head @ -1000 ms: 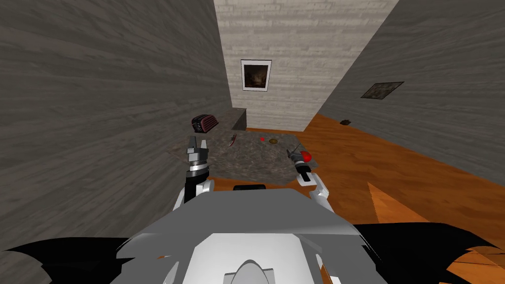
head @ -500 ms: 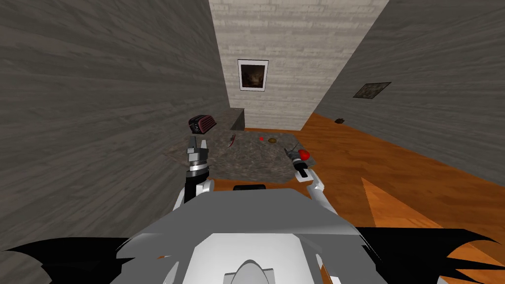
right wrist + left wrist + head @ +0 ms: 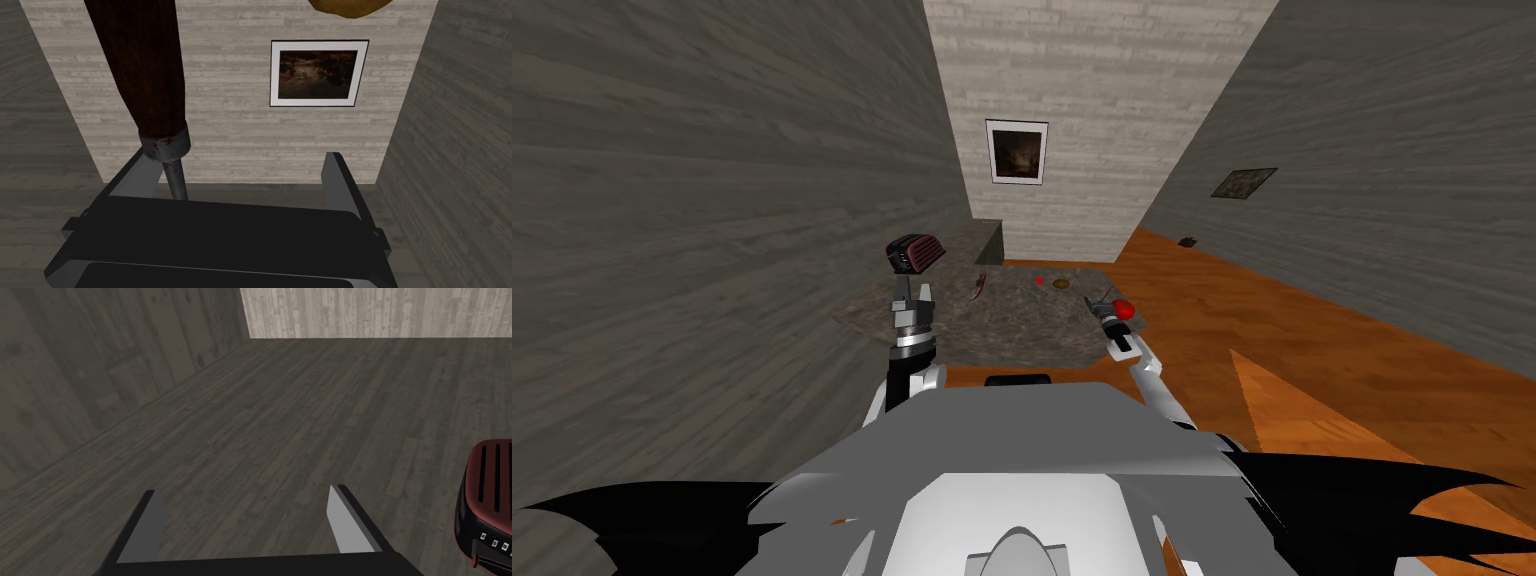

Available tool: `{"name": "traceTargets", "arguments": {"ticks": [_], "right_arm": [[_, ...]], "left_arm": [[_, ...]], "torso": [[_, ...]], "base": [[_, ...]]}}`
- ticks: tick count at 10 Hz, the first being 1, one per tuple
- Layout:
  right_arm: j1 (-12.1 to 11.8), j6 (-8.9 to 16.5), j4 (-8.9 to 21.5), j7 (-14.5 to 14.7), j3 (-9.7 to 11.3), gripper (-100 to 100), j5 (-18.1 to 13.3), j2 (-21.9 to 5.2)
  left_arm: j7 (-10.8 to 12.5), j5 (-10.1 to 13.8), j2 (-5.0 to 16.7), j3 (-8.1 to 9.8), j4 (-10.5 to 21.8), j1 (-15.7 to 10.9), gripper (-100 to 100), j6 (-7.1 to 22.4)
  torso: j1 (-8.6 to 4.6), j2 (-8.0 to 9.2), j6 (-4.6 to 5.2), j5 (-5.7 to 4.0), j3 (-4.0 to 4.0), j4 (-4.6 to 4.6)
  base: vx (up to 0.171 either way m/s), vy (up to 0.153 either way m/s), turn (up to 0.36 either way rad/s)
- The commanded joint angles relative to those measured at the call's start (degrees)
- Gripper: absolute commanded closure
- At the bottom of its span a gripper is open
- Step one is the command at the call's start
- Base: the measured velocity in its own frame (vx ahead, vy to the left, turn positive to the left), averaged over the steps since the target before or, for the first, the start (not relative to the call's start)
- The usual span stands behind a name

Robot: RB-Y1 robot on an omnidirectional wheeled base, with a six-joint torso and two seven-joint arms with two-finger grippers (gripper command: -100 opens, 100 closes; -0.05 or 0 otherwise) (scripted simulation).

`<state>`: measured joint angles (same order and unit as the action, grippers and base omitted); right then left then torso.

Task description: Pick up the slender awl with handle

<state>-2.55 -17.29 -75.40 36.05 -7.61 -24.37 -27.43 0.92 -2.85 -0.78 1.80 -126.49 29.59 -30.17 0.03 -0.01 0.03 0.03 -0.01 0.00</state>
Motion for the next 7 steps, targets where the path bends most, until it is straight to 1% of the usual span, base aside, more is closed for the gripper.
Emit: {"name": "traceTargets", "arguments": {"ticks": [1,2,3,4,5,6,7], "right_arm": [[2.5,-0.9,2.9,0.6,0.9,-100,0.6,-0.3],[2.5,-0.9,4.0,0.6,0.9,-100,0.6,-0.3],[5.1,-2.6,6.1,1.3,2.9,-100,2.3,-1.8],[6.6,-2.6,7.7,1.3,2.9,-100,2.3,-1.8],[6.6,-2.6,9.0,1.3,2.9,-100,2.3,-1.8],[9.3,-4.3,11.3,2.0,4.8,-100,3.9,-3.4],[10.7,-4.3,12.6,2.0,4.8,-100,3.9,-3.4]], "left_arm": [[0.0,0.0,0.0,0.0,0.0,0.0,0,0.0],[0.0,0.0,0.0,-0.01,0.0,0.0,0,0.0],[0.0,0.0,0.0,-0.01,0.0,0.0,0,0.0],[0.0,0.0,0.0,0.0,0.0,0.0,0,0.0],[0.0,0.0,0.0,-0.01,0.0,0.0,0,0.0],[0.0,0.0,0.0,-0.01,0.0,0.0,0,0.0],[0.0,0.0,0.0,0.0,0.0,0.0,0,0.0]], "torso": [[0.0,0.0,0.0,0.0,0.0,0.0],[0.07,0.0,-0.03,0.01,0.0,0.0],[0.05,-0.01,-0.06,-0.01,-0.01,-0.02],[0.08,-0.01,-0.03,-0.02,-0.02,-0.03],[0.11,-0.01,-0.07,-0.01,-0.02,-0.03],[0.05,-0.04,-0.08,-0.03,-0.04,-0.04],[0.09,-0.04,-0.03,-0.01,-0.04,-0.04]], "base": [[-0.009,0.044,-0.123],[-0.003,0.027,0.001],[-0.01,0.037,-0.21],[-0.015,0.049,-0.1],[-0.004,0.024,0.015],[-0.005,0.038,-0.201],[-0.007,0.043,-0.101]]}}
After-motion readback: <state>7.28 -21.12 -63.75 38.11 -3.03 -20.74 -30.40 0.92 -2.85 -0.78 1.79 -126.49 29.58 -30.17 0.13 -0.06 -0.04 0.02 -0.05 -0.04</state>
